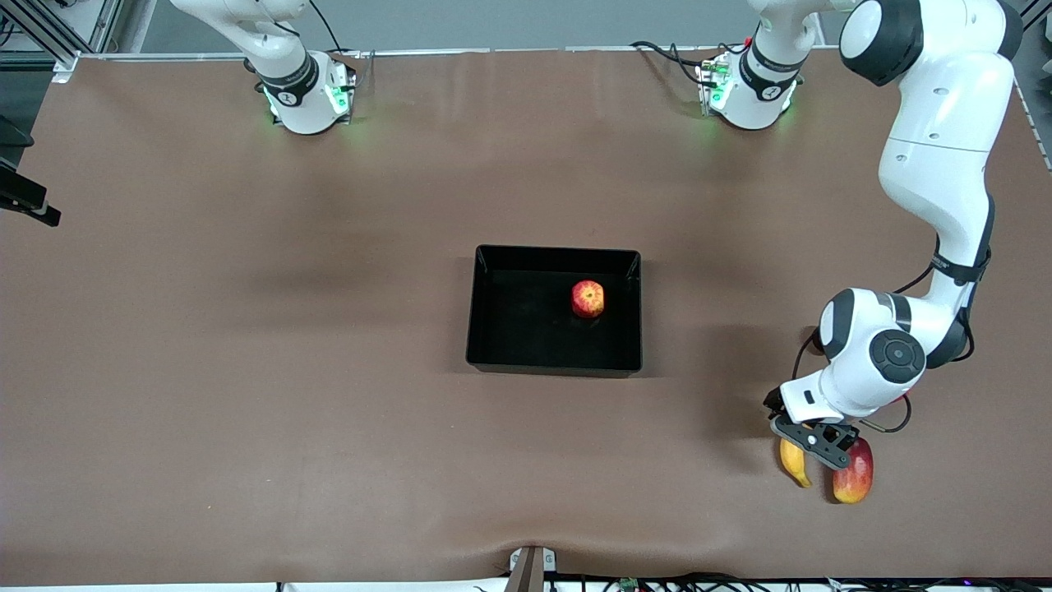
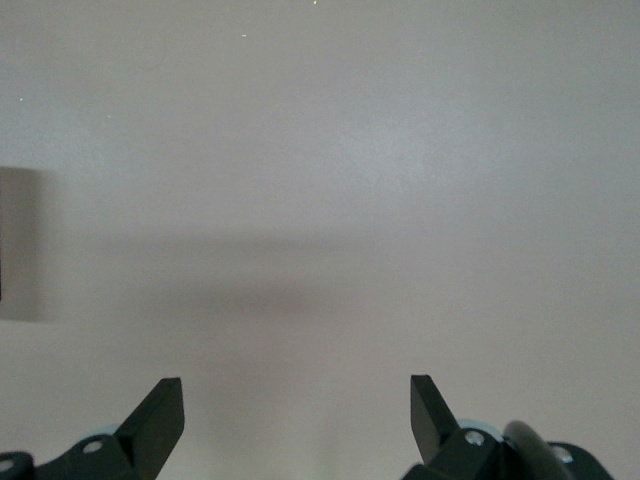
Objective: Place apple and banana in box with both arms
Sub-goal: 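Move the left gripper to the yellow banana and grasp it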
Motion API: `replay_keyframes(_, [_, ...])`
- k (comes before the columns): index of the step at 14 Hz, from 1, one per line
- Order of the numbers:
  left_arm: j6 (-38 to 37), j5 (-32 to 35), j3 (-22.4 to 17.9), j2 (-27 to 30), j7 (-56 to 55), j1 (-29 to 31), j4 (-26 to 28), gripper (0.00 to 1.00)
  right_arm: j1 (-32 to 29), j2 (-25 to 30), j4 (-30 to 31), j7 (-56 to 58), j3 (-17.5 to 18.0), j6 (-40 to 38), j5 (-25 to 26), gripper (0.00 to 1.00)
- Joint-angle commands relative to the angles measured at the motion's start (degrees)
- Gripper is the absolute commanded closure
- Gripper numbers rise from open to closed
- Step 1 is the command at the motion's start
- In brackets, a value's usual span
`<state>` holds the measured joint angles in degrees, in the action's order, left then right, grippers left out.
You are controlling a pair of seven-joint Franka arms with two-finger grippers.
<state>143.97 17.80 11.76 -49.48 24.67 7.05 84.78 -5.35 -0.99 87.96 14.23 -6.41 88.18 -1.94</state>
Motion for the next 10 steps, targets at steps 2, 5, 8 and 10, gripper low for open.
replay_keyframes(2, [0.44,1.36,-0.51,0.96,0.38,-0.55,-0.67,1.00,-1.16,0.90,0.11,0.10,0.79,-0.64,0.45,0.00])
replay_keyframes(5, [-1.66,1.62,0.10,2.72,0.20,-0.63,-0.41,1.00,-1.15,0.90,0.11,0.10,0.79,-0.64,0.45,0.00])
replay_keyframes(8, [-5.43,1.10,0.19,6.23,0.03,-3.44,-0.50,1.00,-1.16,0.90,0.11,0.10,0.79,-0.73,0.45,0.00])
replay_keyframes(10, [-9.21,0.74,0.63,8.77,-1.37,-4.67,-0.58,1.00,-1.16,0.90,0.20,0.10,0.79,-0.73,0.45,0.00])
